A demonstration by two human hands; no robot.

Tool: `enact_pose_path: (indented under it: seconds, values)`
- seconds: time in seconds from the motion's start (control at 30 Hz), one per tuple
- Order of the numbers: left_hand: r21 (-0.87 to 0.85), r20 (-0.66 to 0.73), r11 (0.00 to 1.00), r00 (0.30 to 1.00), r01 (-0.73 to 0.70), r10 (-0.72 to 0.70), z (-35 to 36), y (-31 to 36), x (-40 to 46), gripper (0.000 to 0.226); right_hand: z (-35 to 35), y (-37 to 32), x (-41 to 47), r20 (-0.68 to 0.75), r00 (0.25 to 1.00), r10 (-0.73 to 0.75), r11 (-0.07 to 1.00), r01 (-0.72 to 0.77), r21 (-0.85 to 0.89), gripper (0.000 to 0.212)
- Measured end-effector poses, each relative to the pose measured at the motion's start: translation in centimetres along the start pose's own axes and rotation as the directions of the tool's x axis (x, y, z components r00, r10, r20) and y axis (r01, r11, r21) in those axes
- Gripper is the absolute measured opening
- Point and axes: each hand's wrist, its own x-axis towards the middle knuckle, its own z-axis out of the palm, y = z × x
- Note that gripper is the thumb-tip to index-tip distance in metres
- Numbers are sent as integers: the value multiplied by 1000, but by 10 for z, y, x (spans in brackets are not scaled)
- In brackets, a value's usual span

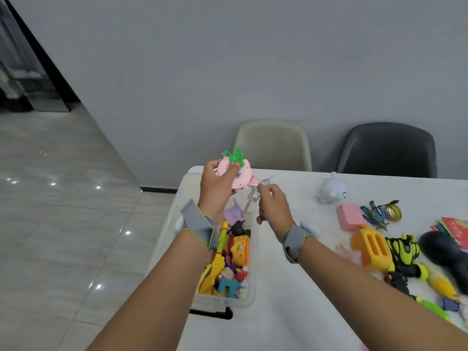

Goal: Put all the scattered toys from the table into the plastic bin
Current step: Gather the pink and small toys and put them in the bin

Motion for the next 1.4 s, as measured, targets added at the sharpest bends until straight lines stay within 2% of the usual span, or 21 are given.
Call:
enact_pose_path:
  seconds: [0.2, 0.3, 0.37, 0.47, 0.6, 0.7, 0.77, 0.93, 1.03, 1.13, 1.2, 1.27, 1.33, 1.4]
  values:
    - [46, -55, 998, 998, 34, -31, -57, -20, 7, 35, 39, 29, -11, 93, 996, -9, 977, 29, -211, 23]
    - [164, -75, 980, 992, 109, -98, -81, -51, 10, 39, 55, 53, -19, 157, 987, 27, 908, 42, -418, 22]
    - [271, -96, 949, 985, 164, -143, -94, -74, 9, 39, 62, 71, -24, 202, 978, 41, 799, 89, -594, 23]
    - [473, -121, 853, 975, 221, -186, -113, -102, 6, 41, 69, 95, -28, 309, 950, -33, 514, 281, -810, 22]
    - [572, -70, 776, 958, 266, -277, -136, -127, 2, 42, 70, 118, -29, 488, 872, 29, 229, 469, -853, 28]
    - [760, -6, 626, 965, 174, -261, -152, -138, -4, 41, 68, 129, -33, 567, 818, 94, 113, 557, -823, 29]
    - [857, 32, 502, 962, 114, -272, -162, -142, -8, 42, 69, 132, -35, 602, 790, 117, 80, 597, -798, 27]
    - [992, 110, 94, 938, -83, -328, -167, -146, -14, 40, 63, 121, -33, 667, 719, 194, 42, 673, -738, 35]
    - [997, 58, -28, 925, -74, -375, -166, -147, -20, 52, 63, 117, -37, 663, 727, 180, 89, 659, -747, 45]
    - [985, 64, -134, 946, -112, -319, -163, -145, -25, 69, 65, 116, -41, 625, 772, 117, 97, 618, -781, 42]
    - [980, 91, -145, 960, -133, -265, -164, -143, -26, 62, 67, 117, -41, 619, 783, 54, 85, 615, -784, 38]
    - [981, 135, -106, 964, -163, -227, -165, -143, -24, 52, 67, 119, -41, 592, 806, -4, 150, 586, -796, 34]
    - [988, 155, 33, 973, -152, -168, -161, -140, -21, 45, 67, 116, -42, 531, 844, -76, 242, 532, -811, 30]
    - [961, 106, 269, 985, -66, -136, -150, -134, -18, 42, 66, 112, -42, 420, 884, -206, 294, 465, -835, 27]
